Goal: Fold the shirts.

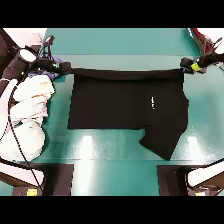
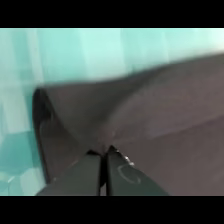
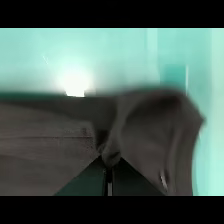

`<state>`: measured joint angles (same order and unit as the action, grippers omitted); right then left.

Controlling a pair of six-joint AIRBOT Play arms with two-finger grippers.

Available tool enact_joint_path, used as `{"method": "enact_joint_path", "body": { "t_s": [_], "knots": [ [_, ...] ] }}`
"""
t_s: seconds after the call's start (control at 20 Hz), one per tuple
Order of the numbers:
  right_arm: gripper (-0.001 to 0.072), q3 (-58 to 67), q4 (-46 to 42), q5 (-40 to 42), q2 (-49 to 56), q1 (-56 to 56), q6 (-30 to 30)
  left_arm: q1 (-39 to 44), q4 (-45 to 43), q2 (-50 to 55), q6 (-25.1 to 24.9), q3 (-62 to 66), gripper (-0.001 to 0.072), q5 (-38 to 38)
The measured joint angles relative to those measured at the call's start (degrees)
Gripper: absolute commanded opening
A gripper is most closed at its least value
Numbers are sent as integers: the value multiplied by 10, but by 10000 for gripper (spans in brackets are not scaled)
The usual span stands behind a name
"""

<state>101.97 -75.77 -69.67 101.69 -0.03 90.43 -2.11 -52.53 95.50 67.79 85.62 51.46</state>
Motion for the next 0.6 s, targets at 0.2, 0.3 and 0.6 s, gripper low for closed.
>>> {"method": "enact_joint_path", "body": {
  "t_s": [0.2,0.3,0.6],
  "knots": [
    [22,-100,-15,21,-36,1,-2,1,-11,0,-1,-49,26,1],
    [142,-138,-17,37,-51,1,-2,1,-11,0,-1,-63,31,-4],
    [366,-155,41,6,-76,-23,3,-11,-10,-2,16,-55,537,61]
  ]
}}
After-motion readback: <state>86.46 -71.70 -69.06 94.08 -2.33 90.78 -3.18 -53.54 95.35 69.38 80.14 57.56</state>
